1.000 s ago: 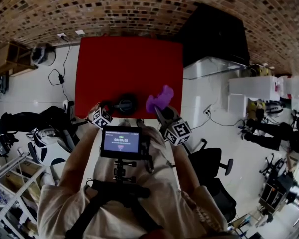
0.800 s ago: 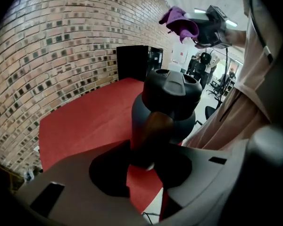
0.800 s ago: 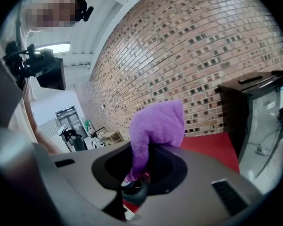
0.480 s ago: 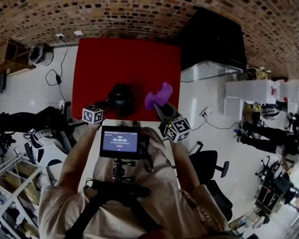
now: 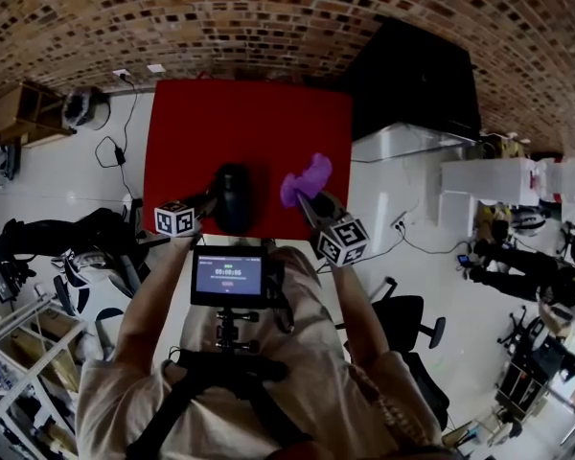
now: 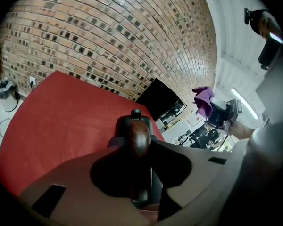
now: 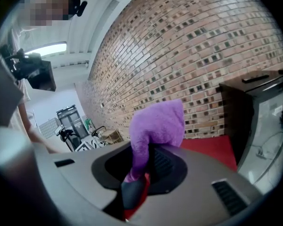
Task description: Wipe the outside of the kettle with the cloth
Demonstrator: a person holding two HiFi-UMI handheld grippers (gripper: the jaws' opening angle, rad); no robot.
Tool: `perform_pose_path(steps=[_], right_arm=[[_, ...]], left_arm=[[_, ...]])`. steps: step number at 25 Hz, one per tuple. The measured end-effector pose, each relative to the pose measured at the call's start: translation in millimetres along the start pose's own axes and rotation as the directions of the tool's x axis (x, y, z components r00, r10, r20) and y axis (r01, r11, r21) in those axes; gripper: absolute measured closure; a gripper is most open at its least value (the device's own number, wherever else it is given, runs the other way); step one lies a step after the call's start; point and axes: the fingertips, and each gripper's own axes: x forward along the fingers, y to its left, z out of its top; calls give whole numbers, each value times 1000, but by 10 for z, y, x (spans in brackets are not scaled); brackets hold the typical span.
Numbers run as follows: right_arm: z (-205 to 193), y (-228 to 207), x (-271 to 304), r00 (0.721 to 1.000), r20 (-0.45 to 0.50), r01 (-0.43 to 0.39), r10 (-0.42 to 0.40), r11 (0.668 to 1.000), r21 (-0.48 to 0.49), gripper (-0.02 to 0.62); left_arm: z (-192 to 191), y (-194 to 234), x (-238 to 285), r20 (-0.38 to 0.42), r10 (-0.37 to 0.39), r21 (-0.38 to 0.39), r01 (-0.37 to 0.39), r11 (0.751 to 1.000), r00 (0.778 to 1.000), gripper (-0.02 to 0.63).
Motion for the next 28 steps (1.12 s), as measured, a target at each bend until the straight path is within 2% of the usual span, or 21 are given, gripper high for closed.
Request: perform_pose_path(steps=[2, 5, 7, 11, 14, 17, 20, 22, 24, 28], right_arm=[[-15, -9, 18, 1000, -3, -8, 8, 1000, -2, 506], [-1, 8, 52, 999, -18, -37, 36, 999, -33, 506], [59, 11, 81, 998, -33, -64, 62, 995, -72, 506], [388, 2, 216, 987, -108, -137, 122, 980, -146, 508], [697, 297, 417, 957, -211, -239, 198, 952, -192, 509], [876, 952, 605, 906, -298, -378, 299, 890, -255, 509], [807, 1535, 834, 846, -401, -483, 351, 824, -298, 509], [690, 1674, 950, 823, -453, -510, 343, 798, -322, 509], [624, 1604, 934, 819, -469, -506, 331, 801, -319, 509], [763, 1342, 636, 816, -388, -525, 429, 831, -186, 509]], left_arm=[[37, -14, -41, 37, -29, -47, 30, 998, 999, 495], [329, -107, -190, 149, -70, -89, 84, 992, 986, 495], [615, -245, -322, 218, -103, -59, 119, 991, 970, 495], [1301, -708, -618, 286, -161, 77, 145, 987, 945, 495], [1732, -976, -828, 323, -145, 120, 111, 987, 935, 497], [1978, -1225, -955, 348, -130, 135, 88, 987, 928, 495], [2076, -1436, -1014, 363, -150, 123, 113, 986, 920, 495], [2099, -1593, -1073, 375, -177, 118, 143, 983, 910, 495], [2084, -1797, -1156, 376, -217, 149, 172, 974, 901, 495], [2012, -2142, -1288, 346, -288, 224, 219, 950, 893, 497]])
